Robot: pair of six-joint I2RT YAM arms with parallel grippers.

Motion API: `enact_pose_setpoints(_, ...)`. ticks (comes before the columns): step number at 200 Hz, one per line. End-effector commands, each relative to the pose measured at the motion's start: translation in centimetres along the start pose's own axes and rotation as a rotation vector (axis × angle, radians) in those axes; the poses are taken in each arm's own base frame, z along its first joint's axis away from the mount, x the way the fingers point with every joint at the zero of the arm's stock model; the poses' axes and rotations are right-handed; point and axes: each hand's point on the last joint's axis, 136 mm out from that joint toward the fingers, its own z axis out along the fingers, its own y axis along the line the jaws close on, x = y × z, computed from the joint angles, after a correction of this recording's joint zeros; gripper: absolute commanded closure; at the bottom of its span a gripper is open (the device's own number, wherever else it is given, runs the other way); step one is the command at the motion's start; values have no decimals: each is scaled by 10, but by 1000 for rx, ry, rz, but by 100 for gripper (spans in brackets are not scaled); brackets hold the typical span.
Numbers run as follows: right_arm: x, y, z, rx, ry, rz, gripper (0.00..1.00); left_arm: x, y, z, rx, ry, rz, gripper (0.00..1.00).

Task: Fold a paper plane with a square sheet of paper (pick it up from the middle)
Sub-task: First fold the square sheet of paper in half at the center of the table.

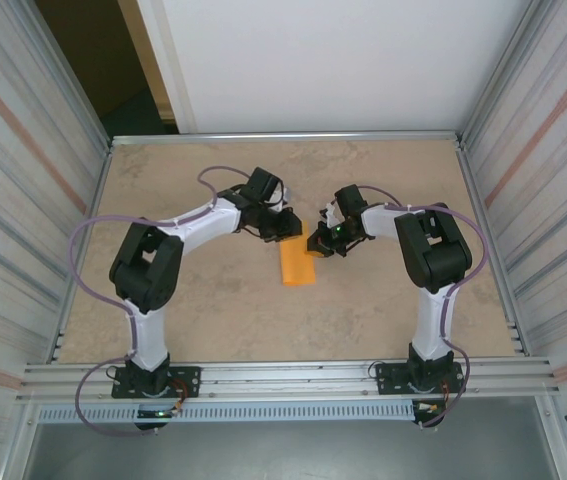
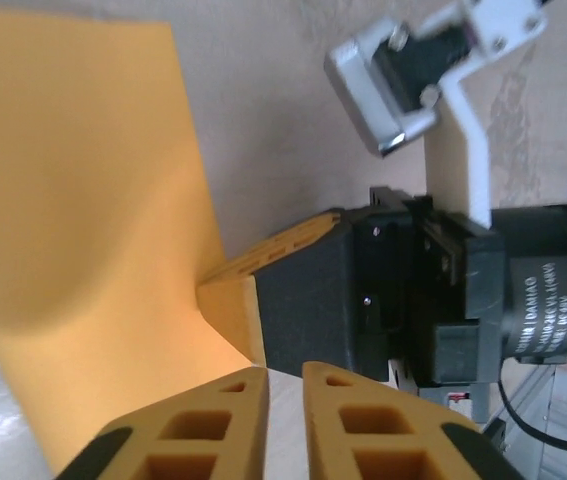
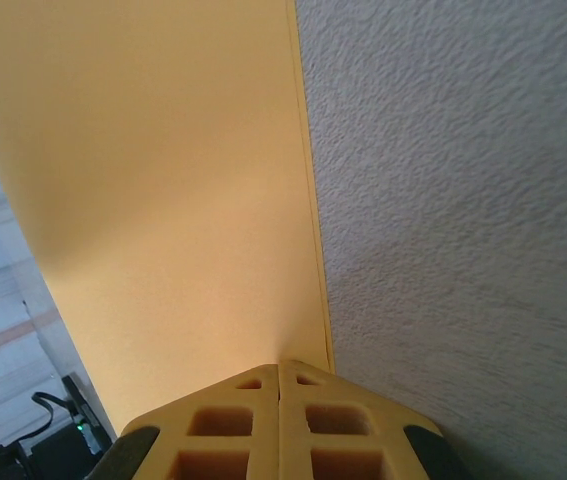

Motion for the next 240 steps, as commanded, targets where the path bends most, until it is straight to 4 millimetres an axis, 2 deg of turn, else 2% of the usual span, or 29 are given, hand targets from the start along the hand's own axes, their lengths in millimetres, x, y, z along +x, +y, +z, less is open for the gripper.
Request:
enact_pose_setpoints(1, 33, -74, 22, 227, 88, 126, 97, 12, 1, 12, 6, 60, -12, 87)
enact_pose_setpoints(45, 35, -78, 23, 240, 94, 134, 98, 23, 21, 28, -50, 112, -43, 92)
enact_pose_setpoints(87, 37, -81, 25, 247, 102, 141, 99, 28, 28, 38, -69, 143, -52, 92)
enact_pose_setpoints(122, 38, -83, 25, 260, 104, 144, 99, 24, 28, 41, -70, 145, -49, 92)
enact_pose_setpoints(129, 39, -84, 25, 262, 106, 145, 99, 28, 38, 49, -94, 164, -64, 92)
enact_pose_setpoints(189, 42, -92, 24, 298, 106, 152, 99, 29, 58, 53, -121, 174, -90, 92)
enact_pose_setpoints(240, 46, -101, 22, 328, 120, 166, 99, 35, 75, 43, -112, 202, -132, 91)
